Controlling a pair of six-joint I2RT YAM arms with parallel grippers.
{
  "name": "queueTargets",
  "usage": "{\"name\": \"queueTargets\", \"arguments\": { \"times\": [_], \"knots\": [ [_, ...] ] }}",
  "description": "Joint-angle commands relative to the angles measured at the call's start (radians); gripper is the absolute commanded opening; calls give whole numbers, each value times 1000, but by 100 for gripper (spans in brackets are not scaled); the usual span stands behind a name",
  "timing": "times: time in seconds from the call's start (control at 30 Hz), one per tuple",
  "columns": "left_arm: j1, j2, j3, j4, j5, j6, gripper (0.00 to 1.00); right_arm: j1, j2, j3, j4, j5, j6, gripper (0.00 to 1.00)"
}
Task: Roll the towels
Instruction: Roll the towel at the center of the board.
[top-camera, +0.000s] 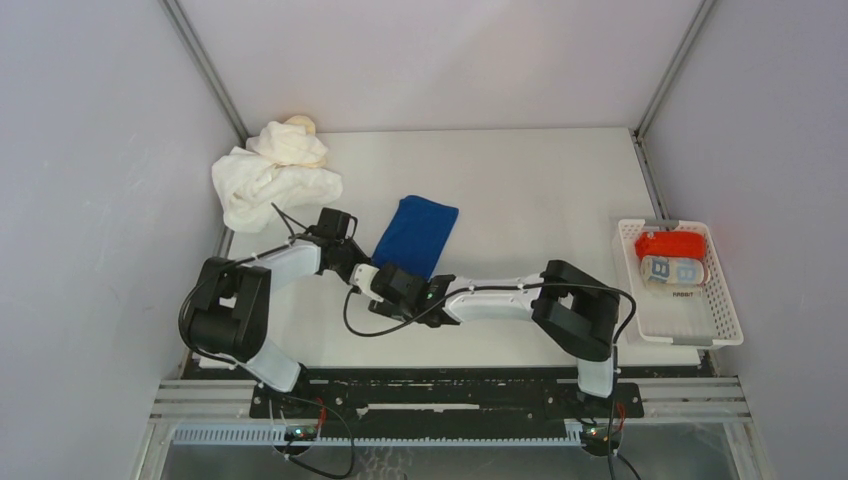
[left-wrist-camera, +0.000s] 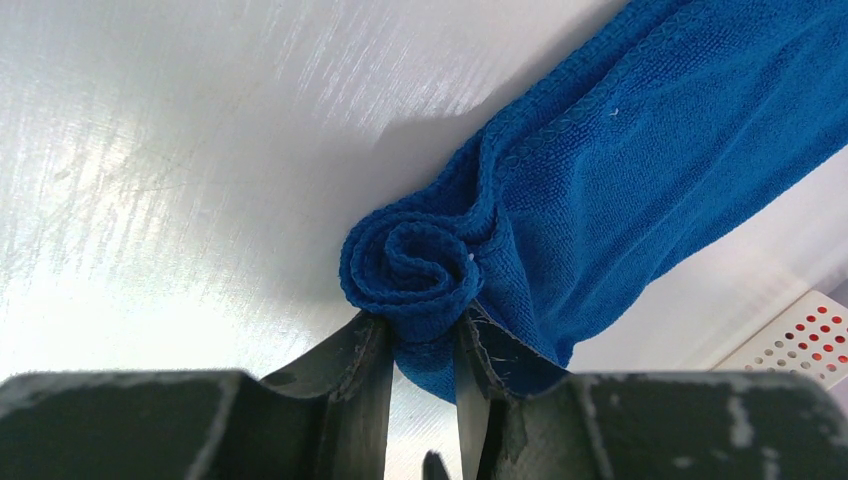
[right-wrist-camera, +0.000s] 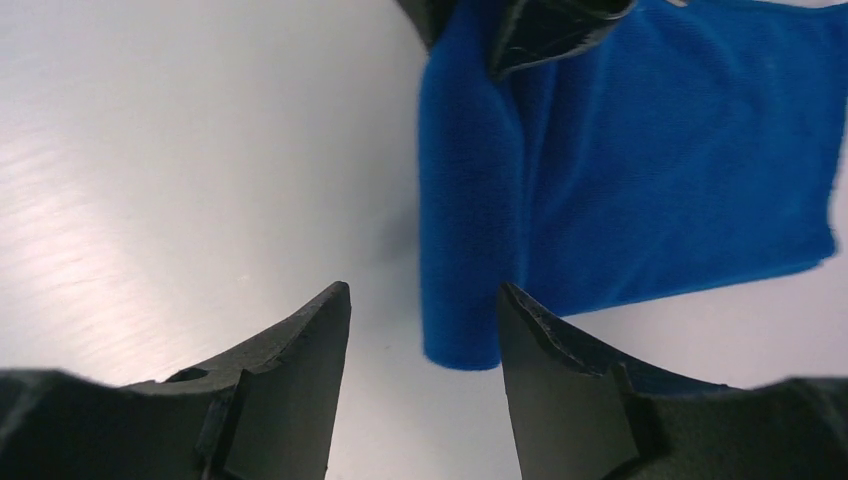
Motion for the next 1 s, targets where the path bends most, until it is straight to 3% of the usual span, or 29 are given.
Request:
{"name": "queueTargets", "arguments": {
  "times": [0.0,0.8,0.97],
  "knots": [
    [-4,46,-3,-58,-42,45,31,21,37,2,89,190,-110,56],
    [-3,54,8,-71,-39,54,31,105,169,-18,120,337,-217,53],
    [-3,58,12,-73,-36,56,32,74,198,-6,79,328,-187,46]
  ]
}}
